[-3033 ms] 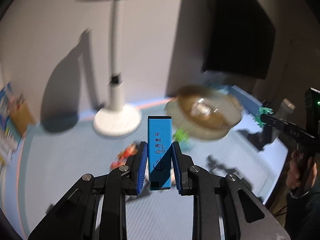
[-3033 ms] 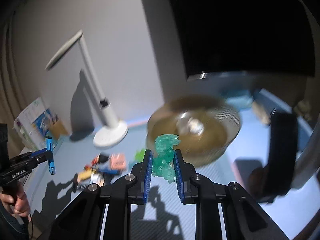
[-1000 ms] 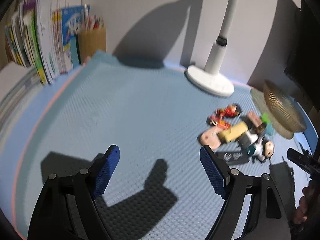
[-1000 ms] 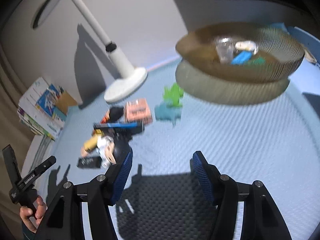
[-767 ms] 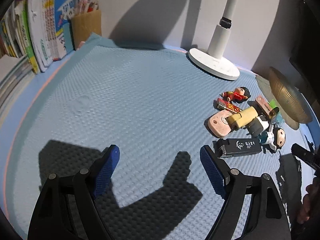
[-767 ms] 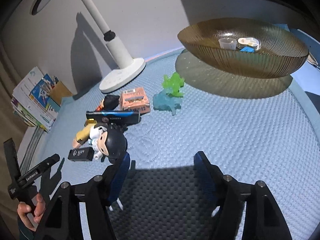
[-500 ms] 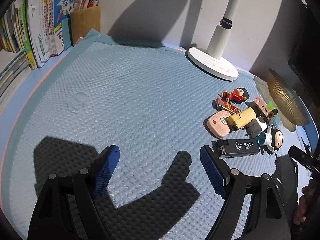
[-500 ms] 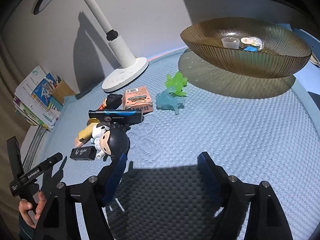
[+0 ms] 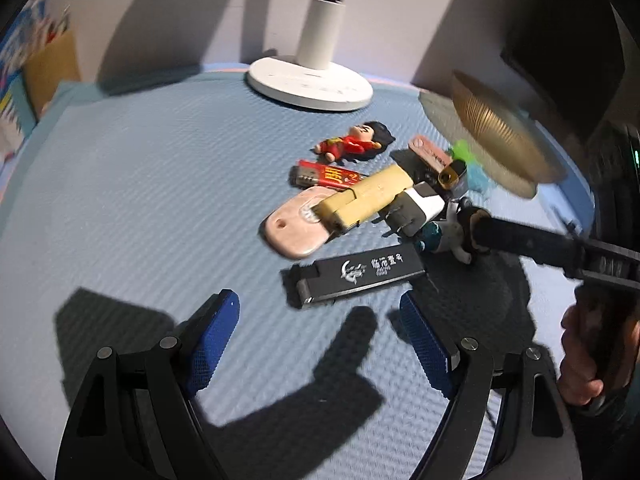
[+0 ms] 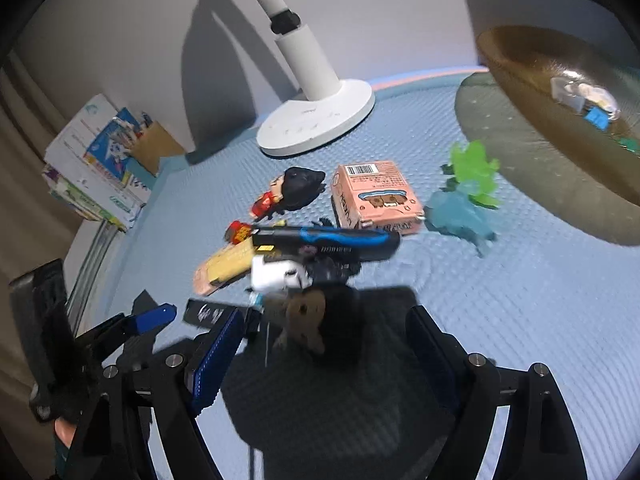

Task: Organize rigid objects
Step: 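Grasp the black USB drive with the left gripper while the right grasps the cartoon figurine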

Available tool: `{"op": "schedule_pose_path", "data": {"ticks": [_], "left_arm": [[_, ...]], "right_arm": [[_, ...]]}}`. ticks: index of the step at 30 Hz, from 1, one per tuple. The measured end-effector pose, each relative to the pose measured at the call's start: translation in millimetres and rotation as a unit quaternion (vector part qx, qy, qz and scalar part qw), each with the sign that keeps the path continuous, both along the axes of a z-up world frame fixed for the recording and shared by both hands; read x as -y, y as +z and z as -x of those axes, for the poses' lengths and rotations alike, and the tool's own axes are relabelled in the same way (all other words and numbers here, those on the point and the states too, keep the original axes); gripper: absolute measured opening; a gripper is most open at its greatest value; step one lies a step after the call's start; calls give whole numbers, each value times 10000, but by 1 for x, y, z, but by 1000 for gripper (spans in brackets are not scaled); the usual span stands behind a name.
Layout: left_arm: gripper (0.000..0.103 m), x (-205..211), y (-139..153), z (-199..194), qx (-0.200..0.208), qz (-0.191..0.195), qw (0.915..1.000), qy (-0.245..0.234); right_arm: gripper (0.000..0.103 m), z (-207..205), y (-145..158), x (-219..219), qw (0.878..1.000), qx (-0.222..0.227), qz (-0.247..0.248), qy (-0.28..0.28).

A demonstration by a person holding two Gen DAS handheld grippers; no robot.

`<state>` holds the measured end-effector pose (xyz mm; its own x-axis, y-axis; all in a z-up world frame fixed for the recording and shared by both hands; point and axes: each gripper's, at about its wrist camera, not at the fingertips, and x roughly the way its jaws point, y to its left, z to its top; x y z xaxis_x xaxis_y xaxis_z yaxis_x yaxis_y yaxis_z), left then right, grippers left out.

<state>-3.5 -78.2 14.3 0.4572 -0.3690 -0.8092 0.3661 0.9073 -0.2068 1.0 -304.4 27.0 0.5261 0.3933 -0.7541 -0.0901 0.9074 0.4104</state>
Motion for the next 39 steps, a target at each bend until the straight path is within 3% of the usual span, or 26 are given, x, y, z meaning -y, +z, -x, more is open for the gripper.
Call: {"op": "schedule_pose_path", "data": {"ticks": [2,4,7,13,17,20,23,25,26,28,29,31,35,39], "left_arm": [[81,4,0,-2,18,4,10000,-65],[81,6,0,-5,-34,119,9999,-120],[81,9,-1,-9,-86,230,9996,-133],[81,22,0,6,-258,626,9956,-649],[81,32,3,26,-674,1159,9828,-1270],[81,39,10,31,-338,683,9915,-1057],[81,44,12,21,-188,321,9963,-772],[81,51,11,12,-108,98,9978,-648],[81,54,9,10,-87,48,9978,-653],[80,62,4,7,-65,-107,9973,-729],[79,65,1,5,-53,-171,9970,-754],[76,74,-2,5,122,-326,9964,-778],[36,83,-2,9,396,-575,9940,-845],[23,76,0,12,277,-318,9955,-845]], "right_arm": [[77,-6,-4,-1,9999,-37,-144,23],[49,-7,-5,-5,9997,-45,-230,115],[41,-1,-3,-7,9998,-28,-170,97],[41,34,5,29,9951,-148,-652,-735],[41,63,2,72,9825,-460,-837,-1602],[41,78,-9,97,9730,-750,-1189,-1831],[41,91,-13,104,9699,-816,-1551,-1692],[49,95,-12,109,9713,-782,-1639,-1538],[55,98,-9,113,9738,-697,-1570,-1491],[79,101,-2,119,9810,-540,-1192,-1432],[83,101,2,119,9858,-480,-927,-1312],[85,98,8,115,9936,-427,-539,-899],[85,97,14,85,9975,-230,671,6],[85,91,9,66,9906,-59,1312,389]]}}
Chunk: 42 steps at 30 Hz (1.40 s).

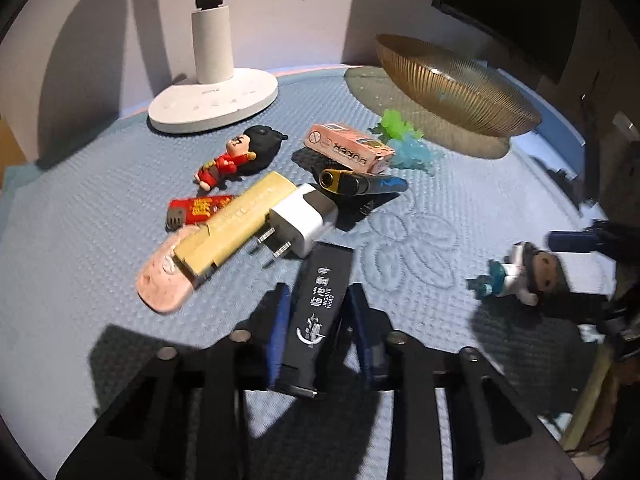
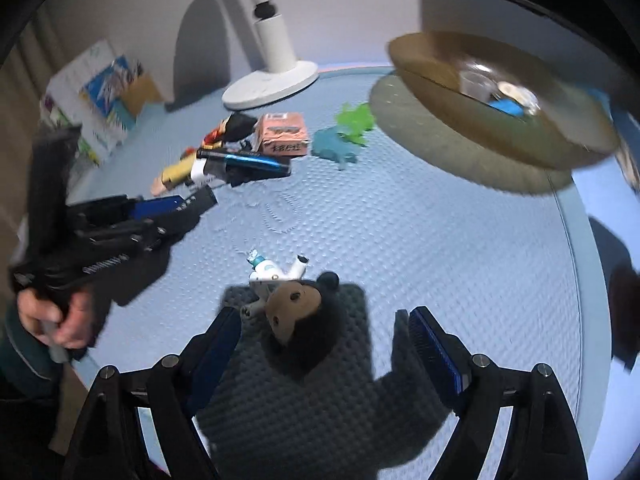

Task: Organize rigid objects
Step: 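Grasp the black USB drive with the left gripper while the right grasps the cartoon figurine, then carry USB drive and figurine over the amber bowl and open both grippers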

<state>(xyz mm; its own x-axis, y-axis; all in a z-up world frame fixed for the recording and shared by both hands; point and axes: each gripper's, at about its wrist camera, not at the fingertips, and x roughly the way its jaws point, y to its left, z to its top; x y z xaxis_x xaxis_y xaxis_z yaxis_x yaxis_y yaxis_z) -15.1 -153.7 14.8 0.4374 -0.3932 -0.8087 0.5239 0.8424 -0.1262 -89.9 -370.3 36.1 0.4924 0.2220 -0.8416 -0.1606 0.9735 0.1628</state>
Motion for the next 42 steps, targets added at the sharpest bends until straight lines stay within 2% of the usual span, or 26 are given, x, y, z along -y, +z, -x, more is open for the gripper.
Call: {"op": "schedule_pose_path", "data": {"ticks": [8,9,10,11,15,18,21,28,35,42], "left_arm": [[22,-18,0,19,-129,209,9996,101],[22,-19,1,22,-141,243,9996,97],[22,-21,1,24,-152,274,9995,101],[22,-22,1,26,-154,288,9994,104],[22,-27,5,33,-117,371,9991,145],[21,-31,11,37,-56,437,9989,174],[21,-31,23,40,62,511,9986,147],[21,-21,54,42,430,681,9967,40],[21,-3,84,36,702,818,9941,-103],[21,56,147,7,1218,1056,9852,-591]], "right_arm": [[85,-7,-8,-27,9986,51,362,377],[79,-6,-8,-30,9982,86,443,398],[60,-5,-7,-32,9978,126,511,407],[55,-5,-7,-35,9971,135,625,402],[54,-3,-5,-35,9967,162,771,177],[54,2,1,-24,9986,175,485,-90],[54,10,16,-12,9984,369,272,-328],[54,30,62,10,9922,982,306,-705],[54,34,91,44,9820,1346,316,-1284],[54,13,135,98,9634,1560,179,-2171]]}}
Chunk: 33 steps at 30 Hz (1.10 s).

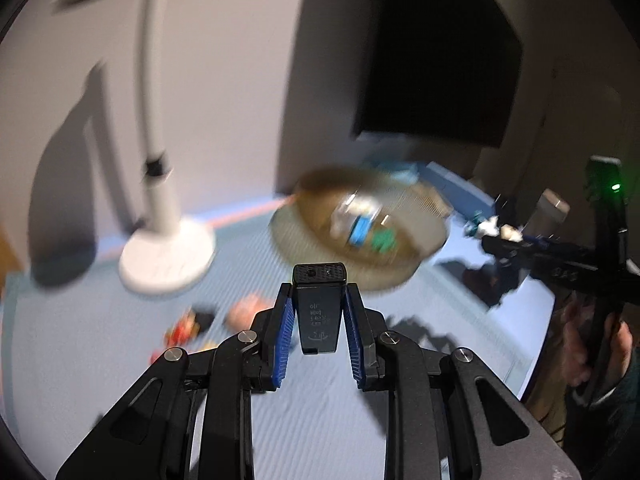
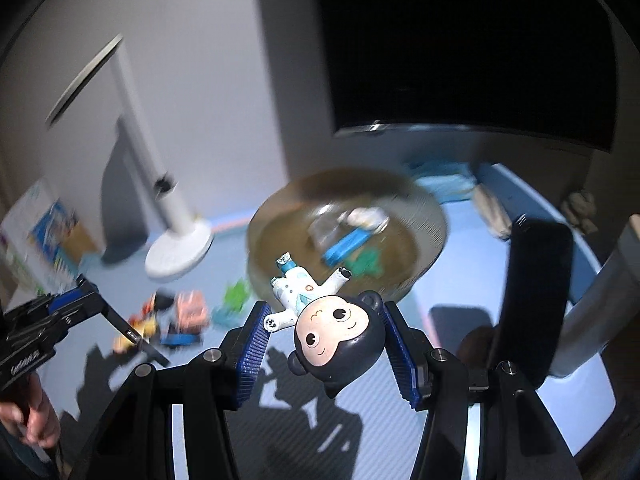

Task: Organize rigid objects
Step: 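Carry USB drive and figurine over the amber bowl and open both grippers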

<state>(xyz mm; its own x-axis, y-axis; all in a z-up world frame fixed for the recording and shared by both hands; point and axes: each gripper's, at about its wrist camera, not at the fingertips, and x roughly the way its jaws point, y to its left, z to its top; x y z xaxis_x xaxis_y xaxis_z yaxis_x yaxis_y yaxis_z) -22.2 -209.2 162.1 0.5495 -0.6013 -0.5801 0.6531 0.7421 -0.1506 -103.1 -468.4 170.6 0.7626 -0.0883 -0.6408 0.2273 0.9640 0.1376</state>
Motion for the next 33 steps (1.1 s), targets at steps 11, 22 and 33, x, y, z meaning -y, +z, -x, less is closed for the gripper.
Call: {"op": "schedule_pose_path", "data": {"ticks": [11,22,33], "left_arm": [[21,117,-6,-71,-445,236,9968,-615],[21,166,-63,-89,-819,-199,9935,-759],[84,76,4,-74,-382,650,9971,-46]], "right_arm": [[54,-79,-6,42,9965,-693,360,-308],[54,-106,-62,45,9881,-1414,591,132],[65,-50,4,55,9986,-8,338,-397]]}}
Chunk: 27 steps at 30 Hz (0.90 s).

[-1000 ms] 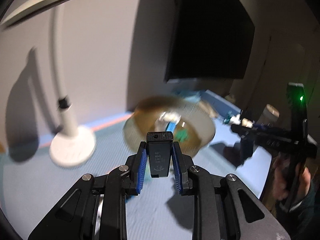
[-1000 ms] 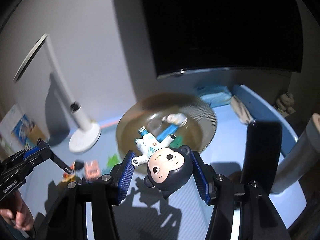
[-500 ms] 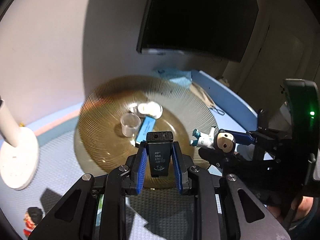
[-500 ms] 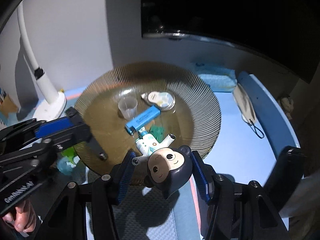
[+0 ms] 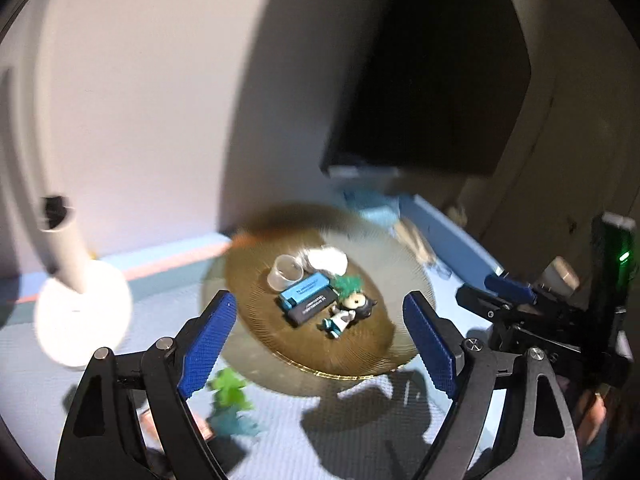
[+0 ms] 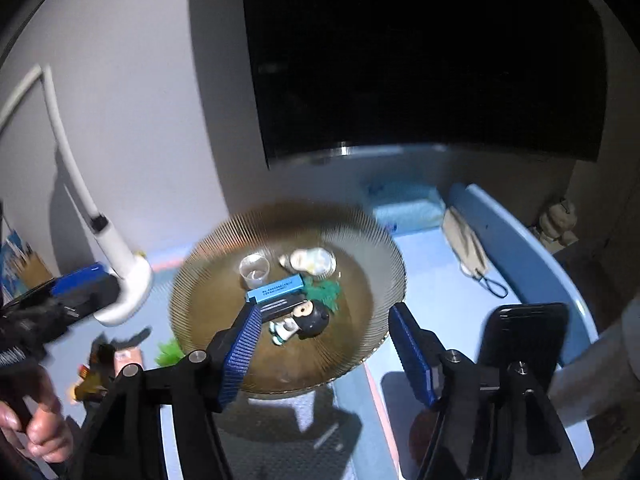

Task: Organize rigid objects
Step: 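Carry USB drive and figurine over the amber bowl and open both grippers, then move both grippers back toward the remaining pile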

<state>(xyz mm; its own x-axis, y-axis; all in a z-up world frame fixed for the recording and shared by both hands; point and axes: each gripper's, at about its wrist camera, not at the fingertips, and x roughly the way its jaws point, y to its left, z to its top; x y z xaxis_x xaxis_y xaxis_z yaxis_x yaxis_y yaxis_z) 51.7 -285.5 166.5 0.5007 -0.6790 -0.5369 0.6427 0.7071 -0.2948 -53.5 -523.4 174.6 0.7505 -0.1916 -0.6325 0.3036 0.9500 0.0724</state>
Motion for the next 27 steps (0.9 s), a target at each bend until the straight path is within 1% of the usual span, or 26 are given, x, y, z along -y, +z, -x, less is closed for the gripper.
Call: {"op": "schedule_pose_path", "data": {"ticks": [1,4,7,8,12,14,15,16,18,19,21,22,25,27], "left_arm": [[85,-16,7,7,84,83,9999,101],[85,-57,20,24,254,160,9987,410],[87,-105,23,43,335,201,9960,807],[89,-119,22,48,350,181,9946,955],[90,-179,9,64,215,116,9876,1552],[91,-203,-4,67,78,79,9833,1816],[95,-215,-14,68,-21,59,9807,1954],[96,-225,-24,68,-122,23,9776,2100],[97,-242,-50,68,-314,-125,9698,2417],[97,-251,-66,65,-493,-192,9659,2535],[97,-265,-93,62,-795,-235,9604,2659],[97,-271,-109,59,-969,-249,9569,2728],[97,-278,-140,55,-1265,-235,9519,2781],[97,-279,-157,53,-1351,-324,9483,2854]], "right_arm": [[65,5,4,-5,10000,54,39,40],[66,14,10,-28,9992,84,111,376],[66,21,12,-56,9974,72,-37,718],[67,23,12,-68,9963,80,-98,849],[79,31,9,-104,9930,119,-251,1145],[80,33,2,-120,9905,95,-428,1303],[81,32,-6,-128,9889,41,-555,1376],[81,30,-12,-133,9877,-9,-650,1421],[81,23,-34,-144,9846,-167,-906,1486],[81,19,-48,-149,9832,-227,-998,1508],[81,9,-81,-156,9793,-310,-1200,1602],[81,5,-94,-156,9782,-324,-1239,1636],[81,2,-131,-165,9728,-419,-1317,1861],[81,-3,-147,-173,9729,-762,-1176,1838]]}}
